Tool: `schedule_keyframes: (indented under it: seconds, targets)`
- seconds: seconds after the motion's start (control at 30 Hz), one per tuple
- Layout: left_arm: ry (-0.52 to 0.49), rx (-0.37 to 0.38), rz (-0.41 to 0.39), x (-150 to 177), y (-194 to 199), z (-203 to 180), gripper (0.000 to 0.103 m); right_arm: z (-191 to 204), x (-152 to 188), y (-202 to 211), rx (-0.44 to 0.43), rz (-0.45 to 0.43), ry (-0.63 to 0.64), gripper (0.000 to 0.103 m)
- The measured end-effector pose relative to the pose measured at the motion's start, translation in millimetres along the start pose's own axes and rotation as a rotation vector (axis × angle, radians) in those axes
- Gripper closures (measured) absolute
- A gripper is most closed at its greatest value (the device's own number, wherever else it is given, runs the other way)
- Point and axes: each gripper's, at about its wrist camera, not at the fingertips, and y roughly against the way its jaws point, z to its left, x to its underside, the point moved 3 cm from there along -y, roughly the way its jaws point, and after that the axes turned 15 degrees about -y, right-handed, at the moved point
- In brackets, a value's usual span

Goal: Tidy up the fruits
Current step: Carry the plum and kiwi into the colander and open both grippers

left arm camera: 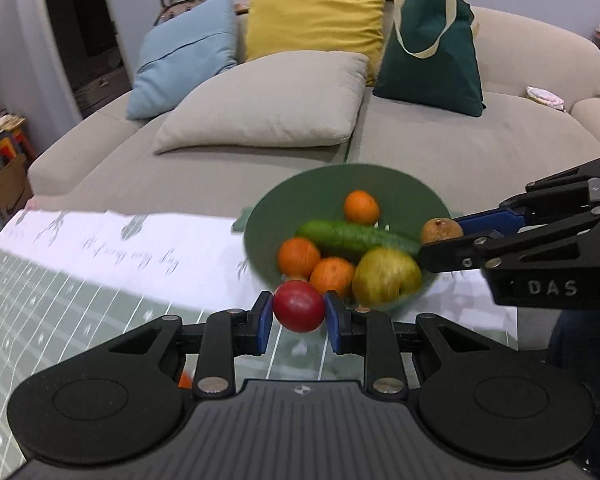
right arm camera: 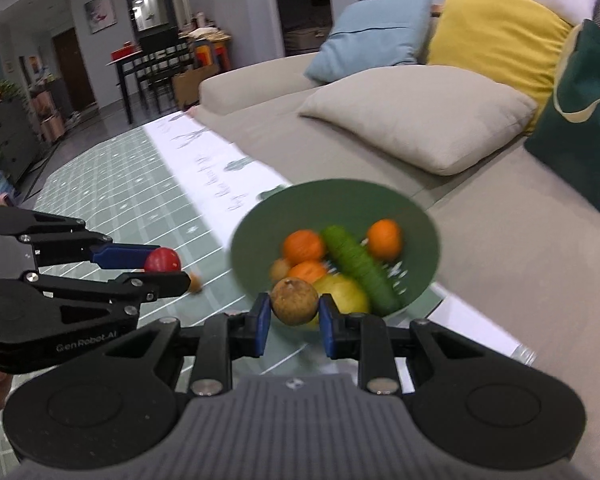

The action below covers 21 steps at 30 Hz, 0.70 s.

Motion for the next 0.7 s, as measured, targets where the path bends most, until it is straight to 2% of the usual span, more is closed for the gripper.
schedule_keyframes:
  seconds: [0.3,0.7]
  targets:
    - [-0.019,0.014,0.024,-26,-32,11,0.072,-20,-37,-34,0.022,-0.021,-0.019,0.081]
    - [-0.032,0.035,0.078,-26,-64,3,0.072,-32,-42,-64,0.037,-0.001,-0.046,0.081]
